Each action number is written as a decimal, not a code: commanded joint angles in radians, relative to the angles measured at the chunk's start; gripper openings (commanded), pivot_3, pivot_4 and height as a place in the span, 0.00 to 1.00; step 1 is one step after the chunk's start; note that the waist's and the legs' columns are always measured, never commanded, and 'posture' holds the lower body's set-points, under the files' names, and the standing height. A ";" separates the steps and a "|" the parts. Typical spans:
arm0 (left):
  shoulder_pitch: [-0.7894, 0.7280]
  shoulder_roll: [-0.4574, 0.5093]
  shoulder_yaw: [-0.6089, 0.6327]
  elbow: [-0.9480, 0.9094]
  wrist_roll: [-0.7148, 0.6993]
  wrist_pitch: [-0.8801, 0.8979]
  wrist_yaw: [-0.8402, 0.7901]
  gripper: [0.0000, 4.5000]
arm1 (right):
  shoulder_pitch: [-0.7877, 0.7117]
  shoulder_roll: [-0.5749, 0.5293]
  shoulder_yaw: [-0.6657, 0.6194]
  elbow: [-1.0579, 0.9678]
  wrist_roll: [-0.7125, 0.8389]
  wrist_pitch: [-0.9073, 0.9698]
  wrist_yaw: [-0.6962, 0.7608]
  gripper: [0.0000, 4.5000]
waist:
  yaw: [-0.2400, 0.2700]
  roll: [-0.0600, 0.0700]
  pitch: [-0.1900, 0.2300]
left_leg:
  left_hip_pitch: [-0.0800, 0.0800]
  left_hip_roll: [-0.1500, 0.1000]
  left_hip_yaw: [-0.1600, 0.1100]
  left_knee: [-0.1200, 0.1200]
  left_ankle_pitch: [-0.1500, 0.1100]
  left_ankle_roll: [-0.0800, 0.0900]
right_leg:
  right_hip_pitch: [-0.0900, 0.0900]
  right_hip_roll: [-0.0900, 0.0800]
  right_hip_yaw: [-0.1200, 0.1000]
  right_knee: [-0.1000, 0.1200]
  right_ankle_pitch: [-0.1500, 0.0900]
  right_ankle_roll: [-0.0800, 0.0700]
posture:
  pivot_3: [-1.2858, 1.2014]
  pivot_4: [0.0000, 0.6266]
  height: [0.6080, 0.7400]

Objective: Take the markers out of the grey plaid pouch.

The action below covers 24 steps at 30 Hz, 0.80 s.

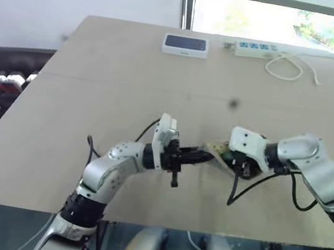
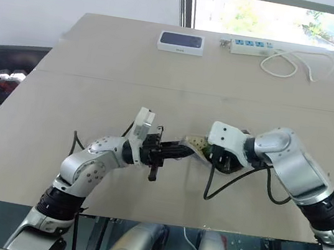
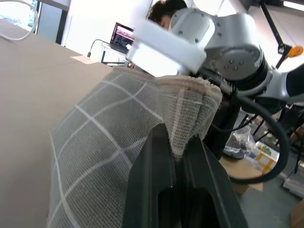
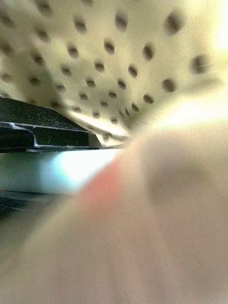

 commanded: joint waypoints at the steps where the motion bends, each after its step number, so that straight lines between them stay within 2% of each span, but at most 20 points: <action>1: 0.008 0.012 -0.020 0.007 0.040 -0.048 -0.032 0.00 | -0.030 -0.022 -0.104 -0.078 0.048 0.059 -0.007 0.09 | 0.000 0.000 0.000 | 0.000 0.000 0.000 0.000 0.000 0.000 | 0.000 0.000 0.000 0.000 0.000 0.000 | 0.52 0.24 0.98; 12: -0.012 0.013 0.005 0.071 0.129 -0.173 0.005 0.00 | 0.010 -0.024 -0.288 -0.195 0.249 0.270 -0.051 0.09 | 0.001 0.000 0.000 | -0.001 0.000 0.000 0.000 0.000 0.000 | 0.000 0.000 0.000 0.000 0.000 0.000 | 0.52 0.24 0.98; 18: -0.021 0.024 -0.001 0.114 0.183 -0.241 0.020 0.00 | 0.045 -0.032 -0.345 -0.219 0.336 0.295 -0.065 0.09 | 0.000 0.000 0.000 | -0.001 0.000 0.000 0.000 0.000 0.000 | 0.000 0.000 0.000 0.000 0.000 0.000 | 0.52 0.24 0.98; 22: -0.023 0.023 0.000 0.124 0.184 -0.249 0.024 0.00 | 0.062 -0.051 -0.333 -0.233 0.346 0.212 -0.049 0.09 | 0.001 0.000 0.000 | -0.001 0.000 0.000 0.000 0.000 0.000 | 0.000 0.000 0.000 0.000 0.000 0.000 | 0.52 0.24 0.98; 24: -0.033 0.015 0.010 0.117 0.166 -0.235 0.039 0.00 | 0.091 -0.111 -0.257 -0.247 0.260 0.096 -0.026 0.09 | 0.002 0.000 0.000 | -0.001 0.000 0.000 0.000 0.000 0.000 | 0.000 0.000 0.000 0.000 0.000 0.000 | 0.52 0.24 0.98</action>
